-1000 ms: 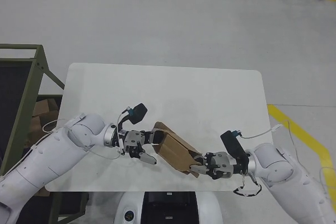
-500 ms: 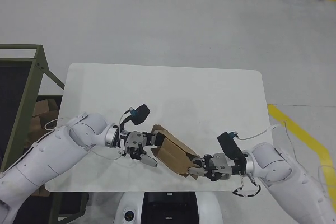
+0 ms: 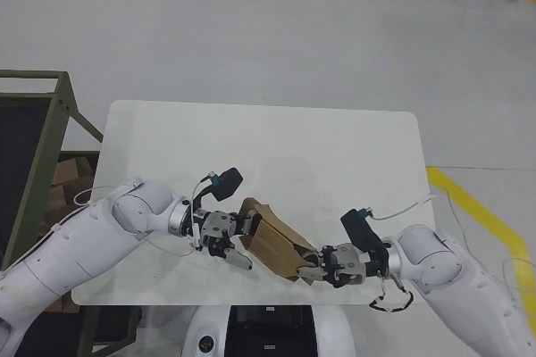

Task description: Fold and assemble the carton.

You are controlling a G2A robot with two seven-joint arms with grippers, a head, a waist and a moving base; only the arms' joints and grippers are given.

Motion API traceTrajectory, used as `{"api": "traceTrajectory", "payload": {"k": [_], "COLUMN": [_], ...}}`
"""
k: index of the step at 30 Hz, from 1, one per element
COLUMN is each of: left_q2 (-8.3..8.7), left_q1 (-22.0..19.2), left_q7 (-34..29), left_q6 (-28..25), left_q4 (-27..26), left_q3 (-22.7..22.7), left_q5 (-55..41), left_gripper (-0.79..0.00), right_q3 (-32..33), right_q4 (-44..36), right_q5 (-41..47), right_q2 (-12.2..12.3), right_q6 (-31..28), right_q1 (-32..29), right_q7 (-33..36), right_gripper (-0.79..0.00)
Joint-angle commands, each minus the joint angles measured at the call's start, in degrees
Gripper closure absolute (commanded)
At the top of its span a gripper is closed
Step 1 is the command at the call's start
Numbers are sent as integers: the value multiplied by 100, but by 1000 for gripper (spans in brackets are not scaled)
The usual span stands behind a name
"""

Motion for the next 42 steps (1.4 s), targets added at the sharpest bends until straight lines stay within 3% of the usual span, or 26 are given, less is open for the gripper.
{"api": "traceTrajectory", "payload": {"k": [1,29,33,42], "left_q2": [15,144,144,144], "left_q1": [-24,-115,-126,-75], "left_q7": [0,0,0,0], "left_q6": [0,0,0,0], "left_q4": [-8,-196,-189,-208], "left_q3": [23,160,166,83], "left_q5": [-30,-58,-83,-146], "left_gripper": [-785,-785,-733,-727], "right_q3": [-27,-196,-199,-264], "right_q4": [36,402,437,530], "right_q5": [30,300,296,376], "right_q2": [1,26,34,45], "right_q6": [9,-108,-120,-112], "right_q1": [29,232,226,272], "right_q7": [16,-135,-158,-142], "right_gripper": [0,0,0,0]}}
